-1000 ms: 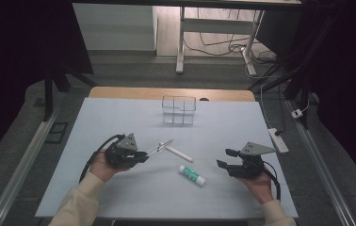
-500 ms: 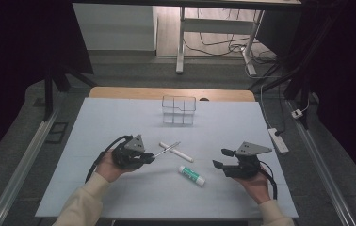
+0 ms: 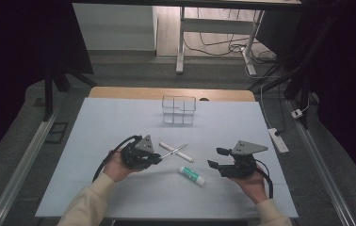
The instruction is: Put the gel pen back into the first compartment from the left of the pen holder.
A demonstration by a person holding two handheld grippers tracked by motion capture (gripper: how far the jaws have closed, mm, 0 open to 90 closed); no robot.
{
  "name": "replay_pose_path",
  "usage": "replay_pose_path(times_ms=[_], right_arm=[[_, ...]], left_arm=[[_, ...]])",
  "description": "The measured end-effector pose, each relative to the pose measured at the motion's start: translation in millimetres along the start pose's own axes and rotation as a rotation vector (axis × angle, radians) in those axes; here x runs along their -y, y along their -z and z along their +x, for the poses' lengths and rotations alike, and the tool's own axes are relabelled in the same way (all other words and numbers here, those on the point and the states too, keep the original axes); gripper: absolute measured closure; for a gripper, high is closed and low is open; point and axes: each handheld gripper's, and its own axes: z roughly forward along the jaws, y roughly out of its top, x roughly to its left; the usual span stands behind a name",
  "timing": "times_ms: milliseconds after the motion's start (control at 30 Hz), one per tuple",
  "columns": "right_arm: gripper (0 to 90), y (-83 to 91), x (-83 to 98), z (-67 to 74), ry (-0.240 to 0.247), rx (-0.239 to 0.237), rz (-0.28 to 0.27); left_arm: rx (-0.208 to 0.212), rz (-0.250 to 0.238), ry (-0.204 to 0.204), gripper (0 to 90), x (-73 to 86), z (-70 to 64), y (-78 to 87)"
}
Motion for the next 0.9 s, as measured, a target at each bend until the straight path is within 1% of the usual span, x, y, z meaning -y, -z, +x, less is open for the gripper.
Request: replay_pose_path(times_ms=[100,200,333,367,400,567,733,767,900], right_arm=[[36.0,-2.7,-4.5,3.9,0.013,-0.013,-0.001],[35.8,-4.6,-7.2,7.5,0.032,-0.015,0.016],[35.4,-5.8,-8.7,10.4,0.037,-0.018,0.026],[35.4,-6.0,-9.7,11.2,0.041,-0.008,0.032],[35.4,-6.9,-10.3,11.3,0.038,-0.020,0.027],[35.0,-12.3,-14.5,13.3,0.045,-0.027,0.029],[35.0,-16.0,-18.2,18.0,0.070,-0.023,0.043],[35.0,-16.4,-19.0,19.1,0.080,-0.016,0.051],[35.2,-18.7,-21.8,21.9,0.096,-0.014,0.056]], left_arm=[[0.002,0.001,-0.009,80.2,-5.3,-1.6,-2.0],[0.008,0.008,-0.018,80.2,-9.9,-3.4,-5.3],[0.008,0.028,-0.034,80.2,-13.4,-5.2,-11.0],[0.008,0.031,-0.036,80.2,-14.3,-5.4,-12.7],[0.010,0.036,-0.040,80.2,-15.4,-5.3,-14.2],[0.012,0.043,-0.049,80.2,-18.7,-6.5,-18.5],[0.012,0.058,-0.059,80.2,-20.2,-8.5,-22.7],[0.013,0.059,-0.058,80.2,-20.4,-8.7,-23.6],[0.015,0.072,-0.063,80.1,-21.7,-9.5,-28.0]])
